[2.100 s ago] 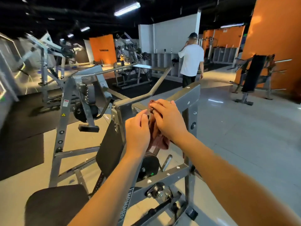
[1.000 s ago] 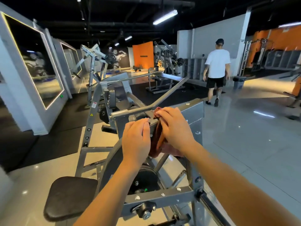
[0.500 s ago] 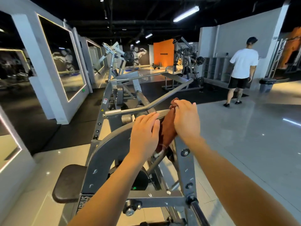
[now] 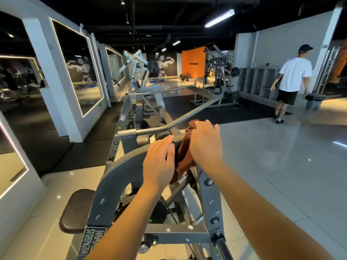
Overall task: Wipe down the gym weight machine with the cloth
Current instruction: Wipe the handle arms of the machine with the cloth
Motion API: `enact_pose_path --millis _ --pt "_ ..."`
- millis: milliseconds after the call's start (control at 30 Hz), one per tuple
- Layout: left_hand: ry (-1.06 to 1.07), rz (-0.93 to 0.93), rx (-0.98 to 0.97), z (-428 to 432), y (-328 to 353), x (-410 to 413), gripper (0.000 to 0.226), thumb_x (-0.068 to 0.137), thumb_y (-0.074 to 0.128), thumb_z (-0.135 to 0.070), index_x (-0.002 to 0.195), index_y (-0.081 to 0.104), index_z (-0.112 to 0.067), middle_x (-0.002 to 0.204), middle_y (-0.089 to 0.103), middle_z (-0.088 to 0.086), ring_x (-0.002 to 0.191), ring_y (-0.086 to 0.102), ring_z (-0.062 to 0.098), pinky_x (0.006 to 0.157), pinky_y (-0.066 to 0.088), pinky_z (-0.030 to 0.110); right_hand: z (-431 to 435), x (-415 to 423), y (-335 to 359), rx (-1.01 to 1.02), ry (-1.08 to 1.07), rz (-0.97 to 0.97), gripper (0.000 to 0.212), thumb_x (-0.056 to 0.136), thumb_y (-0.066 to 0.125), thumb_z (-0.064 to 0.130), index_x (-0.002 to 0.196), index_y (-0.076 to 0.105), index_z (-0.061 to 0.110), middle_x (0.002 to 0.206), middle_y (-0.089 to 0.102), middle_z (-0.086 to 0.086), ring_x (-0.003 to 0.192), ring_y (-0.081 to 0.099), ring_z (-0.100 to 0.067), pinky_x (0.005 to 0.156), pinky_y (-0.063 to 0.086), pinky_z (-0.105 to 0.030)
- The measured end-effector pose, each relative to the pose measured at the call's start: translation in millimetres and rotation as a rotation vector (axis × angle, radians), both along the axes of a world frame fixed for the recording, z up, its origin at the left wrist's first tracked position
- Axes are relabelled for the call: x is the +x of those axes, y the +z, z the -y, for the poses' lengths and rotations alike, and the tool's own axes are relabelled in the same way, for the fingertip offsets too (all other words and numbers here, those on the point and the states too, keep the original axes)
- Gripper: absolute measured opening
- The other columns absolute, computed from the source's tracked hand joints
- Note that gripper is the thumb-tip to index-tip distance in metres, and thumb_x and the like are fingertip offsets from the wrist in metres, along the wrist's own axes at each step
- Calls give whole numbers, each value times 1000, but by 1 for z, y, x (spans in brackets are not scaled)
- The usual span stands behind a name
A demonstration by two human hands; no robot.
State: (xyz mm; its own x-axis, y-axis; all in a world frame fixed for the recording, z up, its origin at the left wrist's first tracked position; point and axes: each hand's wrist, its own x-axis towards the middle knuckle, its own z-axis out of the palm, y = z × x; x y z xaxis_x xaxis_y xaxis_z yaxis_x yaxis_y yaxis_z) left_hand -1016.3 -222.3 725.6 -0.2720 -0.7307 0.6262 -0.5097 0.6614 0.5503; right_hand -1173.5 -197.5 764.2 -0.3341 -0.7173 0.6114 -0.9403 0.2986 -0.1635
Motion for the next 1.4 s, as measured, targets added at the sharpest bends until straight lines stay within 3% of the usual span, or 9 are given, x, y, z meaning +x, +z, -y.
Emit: enact_pose_path --millis 200,300,433,567,667,867,1100,1267,1400 --pt "16 -105 27 0 -3 -1 50 103 27 -49 140 56 -32 141 58 -12 130 50 7 107 22 11 5 40 -20 -119 397 31 37 98 60 43 124 68 19 126 69 -4 121 61 -27 116 35 -58" --pt "10 -40 -4 1 -1 1 50 105 25 -48 142 56 -32 142 57 -14 133 46 6 114 26 21 3 18 -5 -100 301 67 31 101 57 37 128 64 23 128 67 1 124 55 -21 121 23 -46" --pt "60 18 -62 4 -3 -3 47 107 28 -44 142 56 -29 143 56 -14 134 41 2 106 11 5 -1 -19 -2 -71 -6 42 41 98 61 35 135 56 20 139 55 -1 133 43 -21 120 29 -44" --pt "78 -51 -48 3 -5 -9 40 109 33 -40 138 59 -31 137 59 -16 121 32 -14 100 8 -4 5 15 -15 13 201 -40 46 93 66 48 131 59 24 136 59 0 129 50 -20 118 31 -45" --pt "46 -85 -34 0 -6 -9 47 105 28 -46 138 58 -31 137 58 -16 125 40 -6 106 12 3 -1 27 -23 -82 429 60 39 96 61 43 127 66 21 131 66 -2 125 58 -23 116 37 -54" --pt "96 9 -44 0 -5 -12 50 105 25 -43 139 59 -27 141 58 -11 134 42 8 114 17 21 -9 -5 -7 -128 137 267 42 100 58 37 139 52 22 142 53 1 136 42 -20 122 28 -46" --pt "52 -66 -42 -2 -7 -10 46 106 28 -43 135 61 -28 136 61 -11 128 46 7 115 26 24 -15 20 -18 -113 409 241 39 100 56 40 132 63 20 136 61 -3 130 52 -23 120 34 -47" --pt "82 -8 -60 1 -5 -12 48 105 27 -41 137 60 -26 140 59 -12 133 42 4 108 5 5 -6 -11 -5 -41 76 50 38 102 51 40 136 54 23 143 54 2 137 41 -21 122 26 -46" --pt "38 -100 -9 1 -7 -10 50 104 25 -48 138 58 -31 134 56 -19 124 44 -2 109 14 8 -1 33 -15 14 357 46 37 96 63 45 126 66 23 129 65 -2 125 57 -23 120 31 -48"
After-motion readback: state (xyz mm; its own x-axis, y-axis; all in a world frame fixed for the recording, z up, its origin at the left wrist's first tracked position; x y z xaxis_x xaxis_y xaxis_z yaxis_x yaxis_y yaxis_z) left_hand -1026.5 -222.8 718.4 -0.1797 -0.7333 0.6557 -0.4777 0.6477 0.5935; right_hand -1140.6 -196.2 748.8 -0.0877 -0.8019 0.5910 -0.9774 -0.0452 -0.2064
